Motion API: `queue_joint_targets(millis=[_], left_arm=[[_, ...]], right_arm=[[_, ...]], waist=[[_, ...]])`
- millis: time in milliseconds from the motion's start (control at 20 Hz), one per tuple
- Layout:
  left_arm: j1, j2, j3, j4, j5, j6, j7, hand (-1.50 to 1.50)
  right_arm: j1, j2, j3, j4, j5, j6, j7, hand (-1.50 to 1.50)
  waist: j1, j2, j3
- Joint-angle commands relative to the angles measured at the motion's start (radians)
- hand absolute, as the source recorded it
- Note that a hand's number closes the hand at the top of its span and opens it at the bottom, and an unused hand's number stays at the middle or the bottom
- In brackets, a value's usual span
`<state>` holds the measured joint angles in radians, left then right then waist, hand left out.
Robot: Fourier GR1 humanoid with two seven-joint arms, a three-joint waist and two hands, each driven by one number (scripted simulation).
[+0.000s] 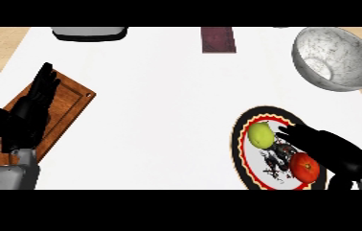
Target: Pick the tomato from the plate and place it in the bowl
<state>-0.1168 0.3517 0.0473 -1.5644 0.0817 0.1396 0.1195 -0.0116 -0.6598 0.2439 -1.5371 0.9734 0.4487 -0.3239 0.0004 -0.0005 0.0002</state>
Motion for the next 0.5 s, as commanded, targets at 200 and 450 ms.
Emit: queue_joint_targets(millis=[200, 450], left_arm=[[-0.045, -0.040, 0.009, 0.023, -0.044, -0.010, 0.029, 0.00], [0.053, -0.049, 0.028, -0.031, -0.049, -0.037, -0.023, 0.00]], right_arm=[[-0.019, 0.050, -0.001, 0.109, 0.054, 0.032, -0.075, 1.50], [-0.038, 0.138, 0.028, 0.095, 0.085, 0.036, -0.058, 1.50]], waist=[[-0.001, 0.001, 0.000], [0.002, 0.000, 0.000]])
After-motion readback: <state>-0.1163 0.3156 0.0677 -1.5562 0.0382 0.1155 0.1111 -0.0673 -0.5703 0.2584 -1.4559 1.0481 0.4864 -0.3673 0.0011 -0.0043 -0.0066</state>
